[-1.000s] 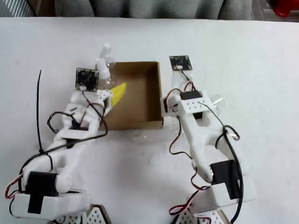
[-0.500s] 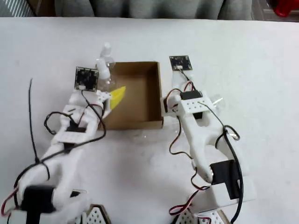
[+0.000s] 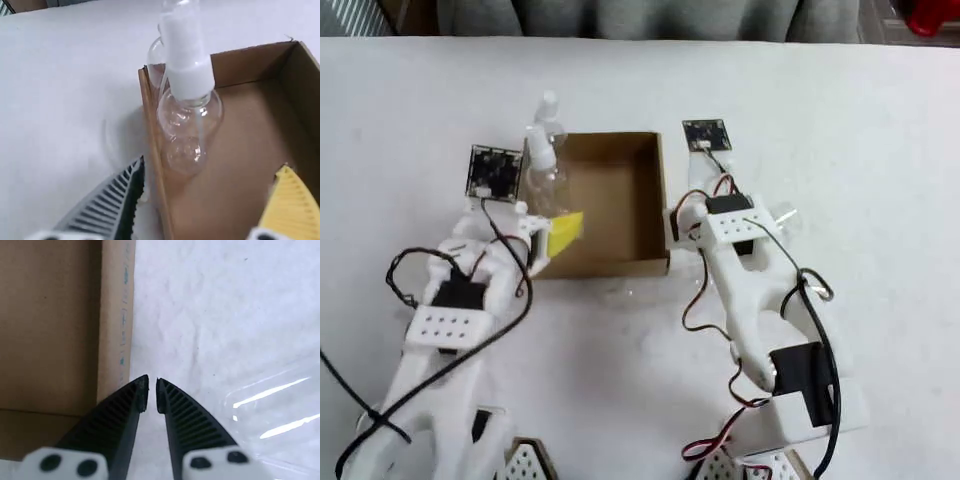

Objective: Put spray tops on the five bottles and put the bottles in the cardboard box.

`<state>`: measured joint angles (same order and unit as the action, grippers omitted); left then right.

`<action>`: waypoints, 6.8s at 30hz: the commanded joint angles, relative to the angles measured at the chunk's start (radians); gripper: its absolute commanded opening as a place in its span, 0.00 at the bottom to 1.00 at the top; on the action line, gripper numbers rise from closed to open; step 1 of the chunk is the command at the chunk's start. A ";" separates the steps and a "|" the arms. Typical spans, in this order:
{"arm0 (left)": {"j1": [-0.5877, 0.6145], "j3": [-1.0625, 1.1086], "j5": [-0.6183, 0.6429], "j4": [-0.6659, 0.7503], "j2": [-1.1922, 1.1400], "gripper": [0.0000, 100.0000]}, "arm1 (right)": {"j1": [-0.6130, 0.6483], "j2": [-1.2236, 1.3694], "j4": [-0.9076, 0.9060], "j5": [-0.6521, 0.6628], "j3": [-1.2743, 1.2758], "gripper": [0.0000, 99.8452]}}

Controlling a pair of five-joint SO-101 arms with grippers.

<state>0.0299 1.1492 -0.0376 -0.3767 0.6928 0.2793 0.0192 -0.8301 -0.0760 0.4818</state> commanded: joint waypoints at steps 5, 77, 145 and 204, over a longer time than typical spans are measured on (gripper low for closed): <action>0.070 -0.008 -0.008 -0.269 0.163 0.37 | 0.024 -0.004 0.002 0.005 -0.029 0.01; 0.460 0.345 0.130 -0.637 0.736 0.37 | 0.122 -0.246 -0.318 1.033 0.175 0.23; 1.006 -0.830 -0.029 -0.907 -0.251 0.37 | 0.731 -0.730 -0.153 0.364 0.178 0.02; 1.158 -1.211 -0.020 -0.899 -0.483 0.37 | 0.987 0.166 0.139 -0.394 -0.269 0.12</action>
<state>1.2083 -0.0046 -0.0591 -1.2988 0.1972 1.2459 0.2570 -0.6767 -0.4534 0.2271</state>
